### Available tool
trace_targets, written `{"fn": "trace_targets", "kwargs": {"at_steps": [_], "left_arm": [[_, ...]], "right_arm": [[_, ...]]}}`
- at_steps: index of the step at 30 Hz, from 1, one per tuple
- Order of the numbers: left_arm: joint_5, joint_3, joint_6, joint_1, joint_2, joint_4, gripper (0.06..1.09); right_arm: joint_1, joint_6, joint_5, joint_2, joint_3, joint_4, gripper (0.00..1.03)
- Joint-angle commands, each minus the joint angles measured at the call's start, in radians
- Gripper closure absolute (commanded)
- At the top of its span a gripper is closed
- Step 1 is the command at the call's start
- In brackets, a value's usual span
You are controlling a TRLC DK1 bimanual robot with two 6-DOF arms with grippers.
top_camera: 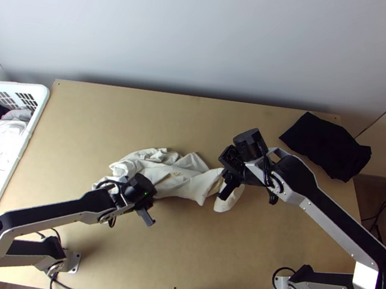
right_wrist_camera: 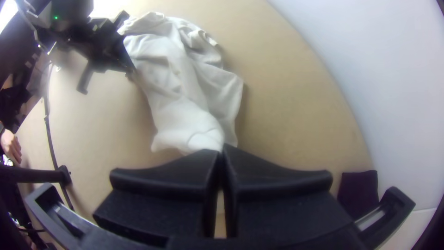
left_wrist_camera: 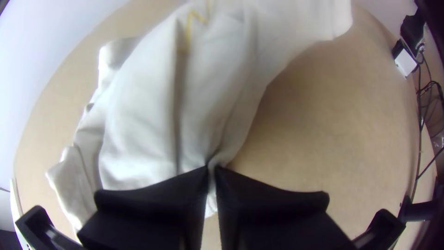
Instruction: Fold the t-shirt
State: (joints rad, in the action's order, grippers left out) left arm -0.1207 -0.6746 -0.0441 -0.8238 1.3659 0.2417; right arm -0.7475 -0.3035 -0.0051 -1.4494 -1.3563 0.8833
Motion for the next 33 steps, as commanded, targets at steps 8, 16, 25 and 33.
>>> {"fn": "trace_targets", "kwargs": {"at_steps": [8, 16, 25, 33], "left_arm": [[0.012, -0.072, -0.030, 0.097, -0.131, 0.056, 1.05], [0.024, -0.339, -0.034, 0.281, -0.237, 0.173, 1.05], [0.044, -0.772, -0.082, 0.497, -0.229, 0.205, 1.05], [0.043, -1.027, -0.076, 0.631, -0.229, 0.177, 1.05]], "right_arm": [[0.010, 0.000, 0.001, 0.014, -0.017, 0.005, 1.00], [0.060, -0.013, 0.010, 0.009, -0.181, 0.011, 1.00], [0.071, -0.075, 0.108, -0.072, -0.580, 0.017, 1.00], [0.020, -0.137, 0.206, -0.174, -0.919, -0.003, 1.00]]}}
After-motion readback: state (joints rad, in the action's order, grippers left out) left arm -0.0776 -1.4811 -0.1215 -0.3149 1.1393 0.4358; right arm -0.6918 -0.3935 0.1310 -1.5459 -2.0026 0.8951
